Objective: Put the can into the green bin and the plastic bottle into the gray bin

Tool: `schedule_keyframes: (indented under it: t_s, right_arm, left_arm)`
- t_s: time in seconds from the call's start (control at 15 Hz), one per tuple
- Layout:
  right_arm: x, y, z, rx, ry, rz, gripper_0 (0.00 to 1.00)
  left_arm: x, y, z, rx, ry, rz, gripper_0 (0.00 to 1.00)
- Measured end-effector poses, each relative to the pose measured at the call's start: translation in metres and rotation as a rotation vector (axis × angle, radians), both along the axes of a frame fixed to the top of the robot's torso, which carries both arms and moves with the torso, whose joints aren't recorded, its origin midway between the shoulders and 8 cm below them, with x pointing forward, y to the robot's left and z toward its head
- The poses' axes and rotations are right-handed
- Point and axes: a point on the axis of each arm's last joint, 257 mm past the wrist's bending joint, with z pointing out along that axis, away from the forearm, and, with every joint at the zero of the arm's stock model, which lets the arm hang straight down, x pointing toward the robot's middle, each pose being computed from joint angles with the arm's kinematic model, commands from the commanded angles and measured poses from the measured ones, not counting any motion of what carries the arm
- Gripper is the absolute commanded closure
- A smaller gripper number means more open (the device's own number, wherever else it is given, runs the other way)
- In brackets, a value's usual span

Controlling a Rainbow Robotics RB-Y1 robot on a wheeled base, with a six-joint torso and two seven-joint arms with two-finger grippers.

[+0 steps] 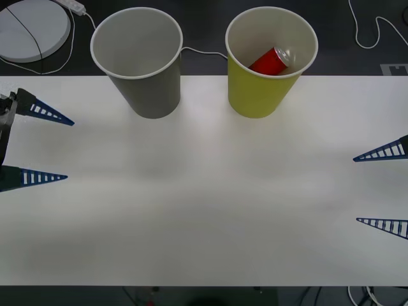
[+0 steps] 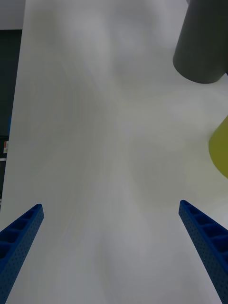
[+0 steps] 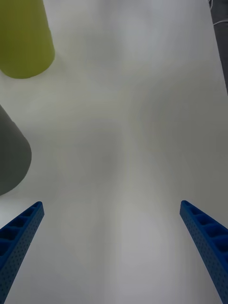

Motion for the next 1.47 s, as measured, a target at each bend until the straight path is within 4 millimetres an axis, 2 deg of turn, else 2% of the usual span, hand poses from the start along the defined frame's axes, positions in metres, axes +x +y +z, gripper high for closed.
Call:
schedule_keyframes:
  t_s: [0.33,0.67,1.47]
  right_arm:
    - [0.0,0.0,0.0,0.0,0.0,0.0,0.0]
    - [0.0,0.0,0.0,0.0,0.0,0.0,0.0]
    - [0.0,0.0,0.0,0.0,0.0,0.0,0.0]
  left_arm:
    - [-0.022,-0.001,-0.014,-0.025,0.045,-0.041,0.0]
    - [-0.023,0.005,-0.029,0.008,0.036,-0.032,0.0]
    - [-0.02,-0.002,-0.023,-0.013,0.016,-0.034,0.0]
